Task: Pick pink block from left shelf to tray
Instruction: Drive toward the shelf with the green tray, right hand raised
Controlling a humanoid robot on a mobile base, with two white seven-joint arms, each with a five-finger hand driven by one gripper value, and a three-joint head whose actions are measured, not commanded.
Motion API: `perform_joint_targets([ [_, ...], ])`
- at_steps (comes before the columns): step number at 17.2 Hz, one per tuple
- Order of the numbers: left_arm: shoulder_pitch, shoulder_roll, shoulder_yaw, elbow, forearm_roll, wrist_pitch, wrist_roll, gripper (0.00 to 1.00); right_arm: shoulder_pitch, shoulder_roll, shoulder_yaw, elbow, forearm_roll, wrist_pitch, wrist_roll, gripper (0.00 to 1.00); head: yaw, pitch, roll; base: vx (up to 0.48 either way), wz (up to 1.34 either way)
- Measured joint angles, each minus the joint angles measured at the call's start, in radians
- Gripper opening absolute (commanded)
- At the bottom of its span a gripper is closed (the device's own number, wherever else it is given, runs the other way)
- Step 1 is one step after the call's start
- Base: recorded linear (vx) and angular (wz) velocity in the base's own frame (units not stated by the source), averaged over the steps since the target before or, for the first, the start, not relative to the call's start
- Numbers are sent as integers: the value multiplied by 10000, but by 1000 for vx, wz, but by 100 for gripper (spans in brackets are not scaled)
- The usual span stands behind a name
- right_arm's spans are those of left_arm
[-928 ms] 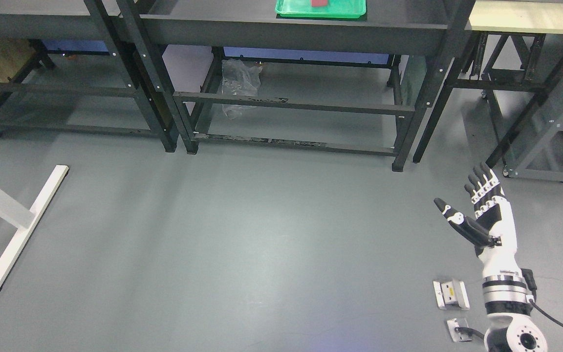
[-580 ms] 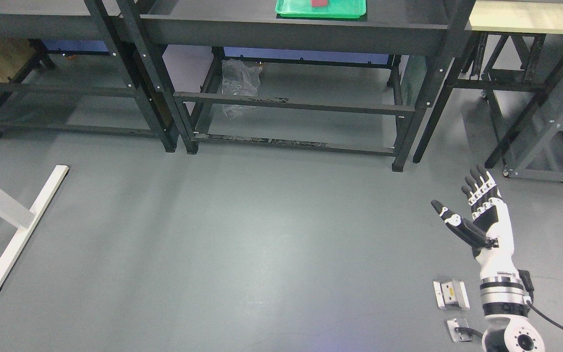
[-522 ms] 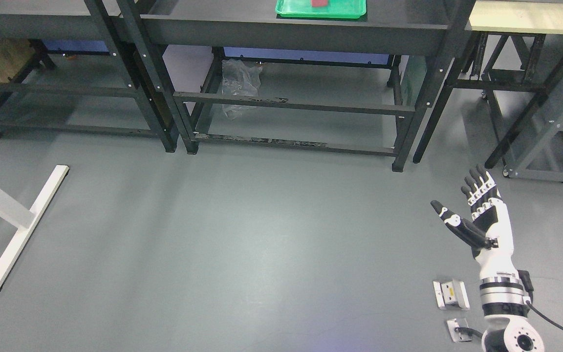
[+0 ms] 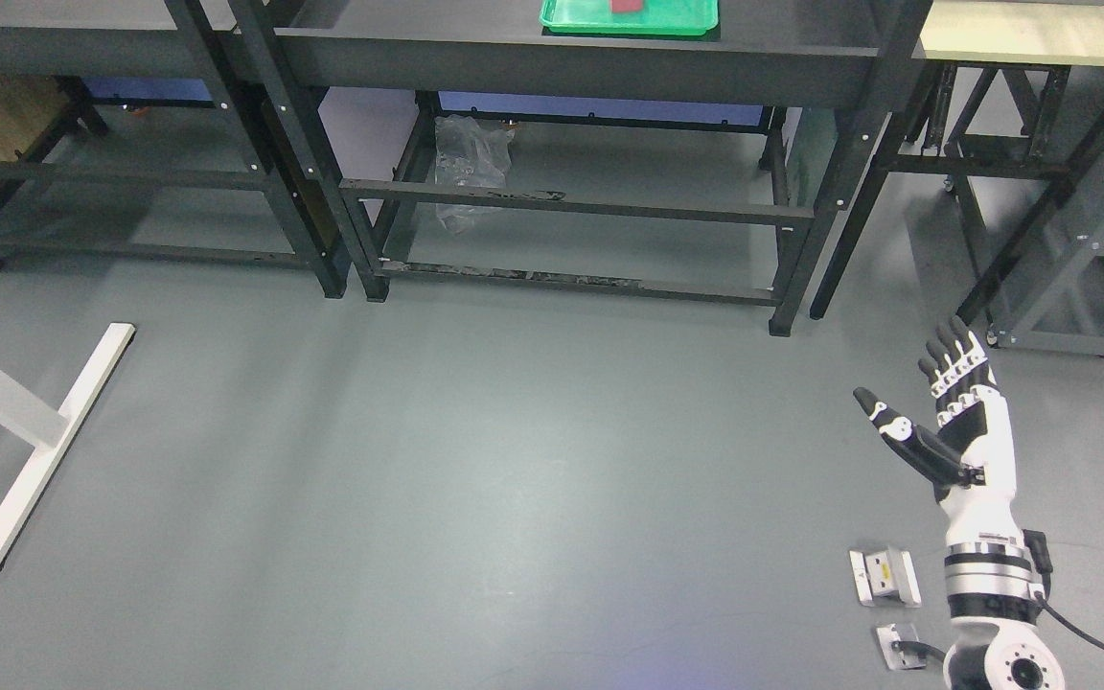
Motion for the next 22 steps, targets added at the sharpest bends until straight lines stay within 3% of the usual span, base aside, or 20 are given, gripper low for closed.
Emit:
perform_joint_targets([
  [6, 0, 0, 0, 0, 0, 0, 0, 100, -223, 0, 160, -77, 1739, 804, -1695, 99, 0, 0, 0, 18, 9],
  [22, 0, 0, 0, 0, 0, 0, 0, 100, -72, 0, 555, -667, 6296, 660, -1811, 99, 0, 0, 0, 79, 7],
])
